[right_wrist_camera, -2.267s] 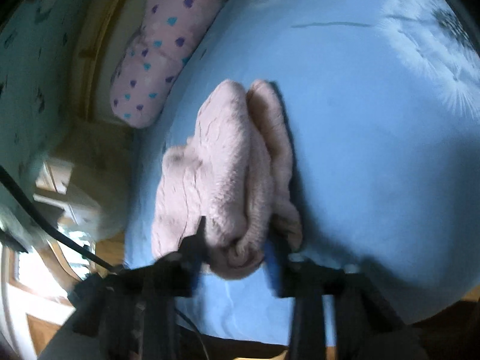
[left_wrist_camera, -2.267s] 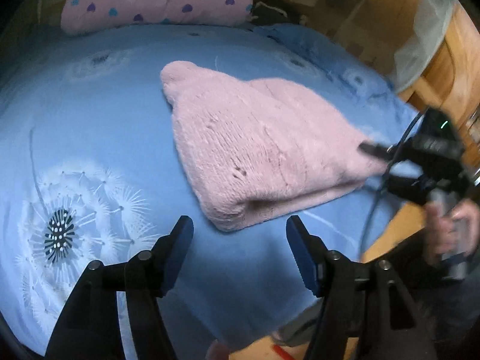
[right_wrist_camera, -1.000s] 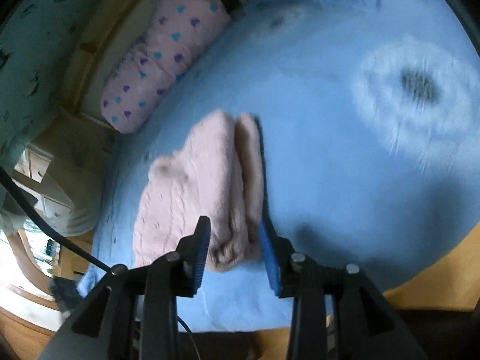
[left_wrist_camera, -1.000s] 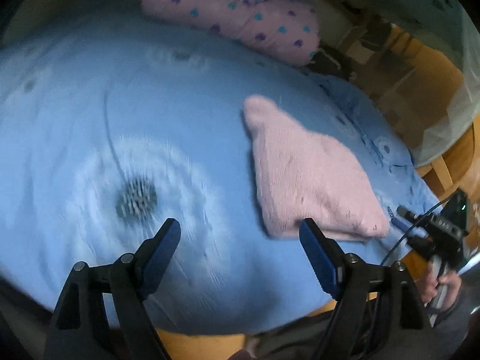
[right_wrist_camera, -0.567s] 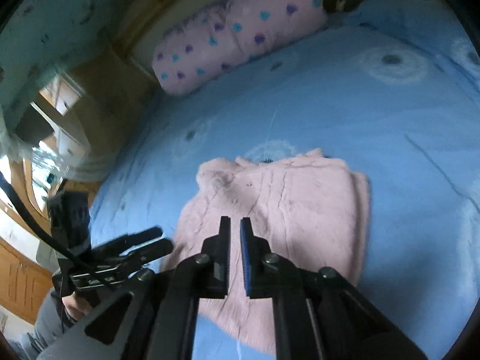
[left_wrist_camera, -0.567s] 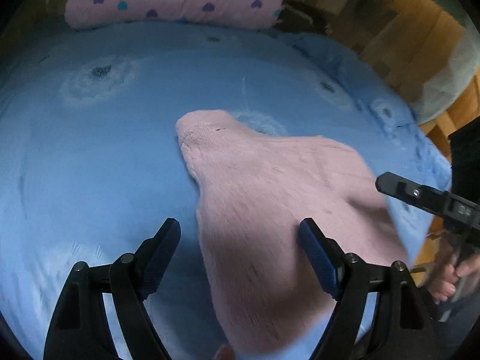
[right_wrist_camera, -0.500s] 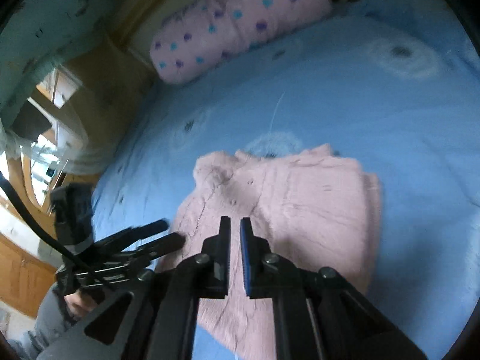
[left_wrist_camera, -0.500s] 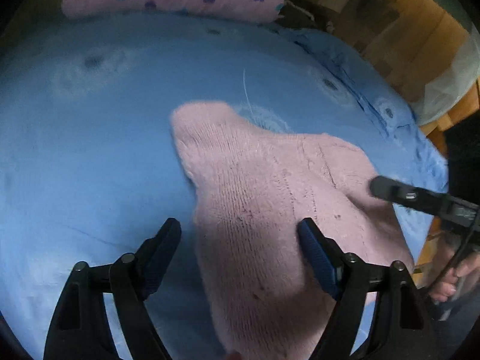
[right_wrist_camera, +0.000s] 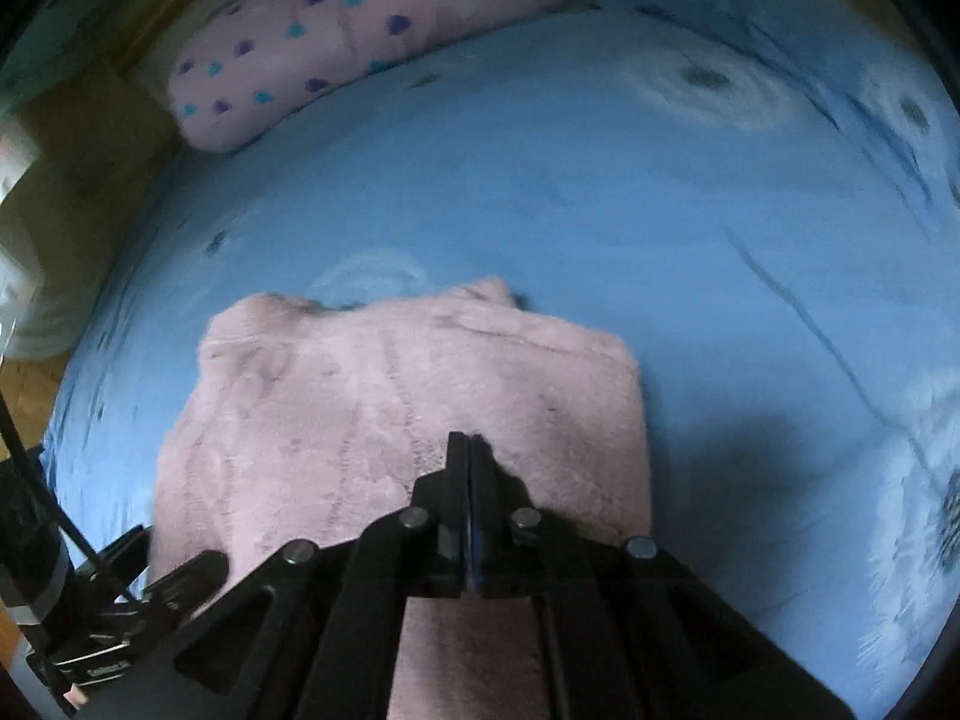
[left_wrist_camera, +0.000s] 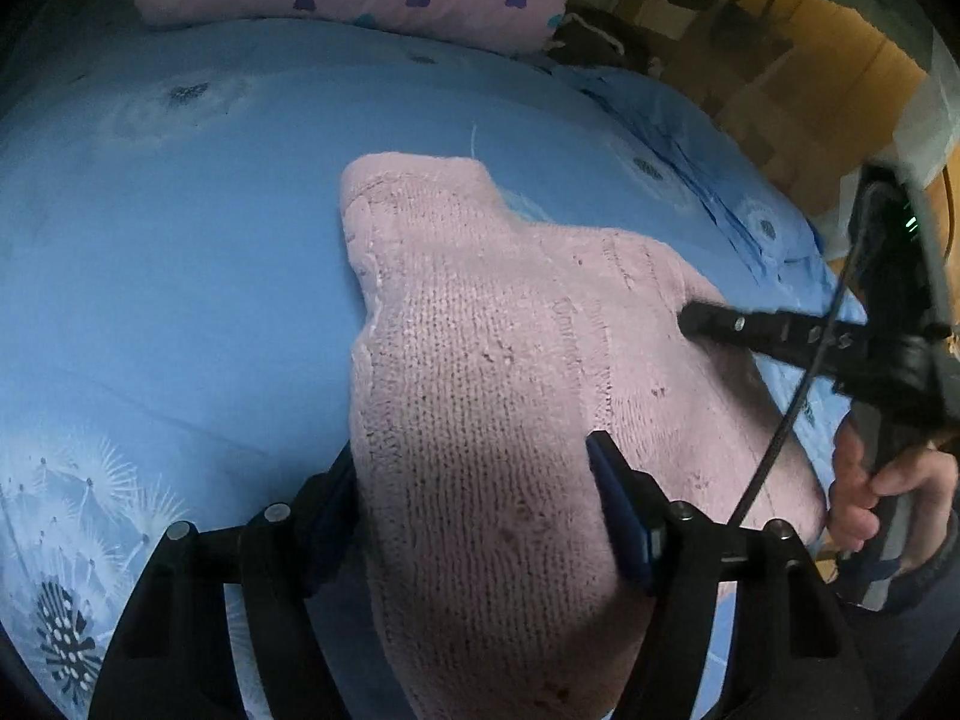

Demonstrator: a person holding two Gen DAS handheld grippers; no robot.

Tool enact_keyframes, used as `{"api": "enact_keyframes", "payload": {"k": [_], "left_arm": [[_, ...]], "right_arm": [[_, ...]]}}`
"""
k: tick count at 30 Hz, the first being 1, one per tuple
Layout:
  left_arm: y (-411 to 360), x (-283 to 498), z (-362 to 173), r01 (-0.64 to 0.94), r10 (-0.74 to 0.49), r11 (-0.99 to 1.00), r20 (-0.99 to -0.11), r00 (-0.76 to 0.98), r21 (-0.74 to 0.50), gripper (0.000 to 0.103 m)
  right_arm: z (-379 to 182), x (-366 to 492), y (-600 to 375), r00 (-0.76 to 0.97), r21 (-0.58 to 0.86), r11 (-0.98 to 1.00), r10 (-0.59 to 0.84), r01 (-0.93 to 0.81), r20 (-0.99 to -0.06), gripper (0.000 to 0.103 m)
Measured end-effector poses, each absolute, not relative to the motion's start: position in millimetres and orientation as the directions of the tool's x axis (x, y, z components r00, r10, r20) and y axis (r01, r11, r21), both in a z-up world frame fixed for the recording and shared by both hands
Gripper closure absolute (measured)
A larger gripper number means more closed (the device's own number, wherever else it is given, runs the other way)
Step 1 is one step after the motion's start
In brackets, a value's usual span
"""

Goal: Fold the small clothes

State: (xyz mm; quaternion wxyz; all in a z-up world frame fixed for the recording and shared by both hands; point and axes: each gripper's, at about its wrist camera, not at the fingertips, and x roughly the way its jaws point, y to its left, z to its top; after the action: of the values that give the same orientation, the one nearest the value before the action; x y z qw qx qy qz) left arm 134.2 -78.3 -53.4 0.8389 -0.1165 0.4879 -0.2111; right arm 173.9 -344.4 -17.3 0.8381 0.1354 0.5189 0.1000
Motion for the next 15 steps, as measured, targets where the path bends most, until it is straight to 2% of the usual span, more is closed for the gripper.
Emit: {"api": "enact_keyframes", "payload": {"k": [5,9,11,13,15], "left_arm": [[-65.4,134.5,-56.0,0.196,-0.499,0.865,-0.751,0.432,-0.462,0.038],[-63.8,127.7,-58.1,0.18,-0.485,0.872,-0.746,0.457,-0.456,0.04],[-65.4,124.1,-58.2,0.177,-0.47,0.88,-0.749,0.467,-0.441,0.042],[-66.9,117.7,-58.8,0.162,-0.452,0.888,-0.75,0.483,-0.431,0.043],[-69.1,116.3,-60.1,0.144,-0.442,0.891,-0.749,0.493,-0.431,0.043]], "right_arm": [[23.1,184.4,-301.3,0.468,0.357,0.909,0.416,-0.213,-0.78,0.1],[20.9,214.7,-248.6,0.312,0.501,0.8,0.593,-0.33,-0.742,0.1],[-0.5,230.7,-220.2,0.217,0.512,0.794,0.59,-0.327,-0.778,0.1],[-31.5,243.3,-205.2,0.149,0.472,0.839,0.522,-0.271,-0.84,0.103],[-50.2,253.5,-202.3,0.19,0.406,0.886,0.449,-0.225,-0.873,0.103]]}}
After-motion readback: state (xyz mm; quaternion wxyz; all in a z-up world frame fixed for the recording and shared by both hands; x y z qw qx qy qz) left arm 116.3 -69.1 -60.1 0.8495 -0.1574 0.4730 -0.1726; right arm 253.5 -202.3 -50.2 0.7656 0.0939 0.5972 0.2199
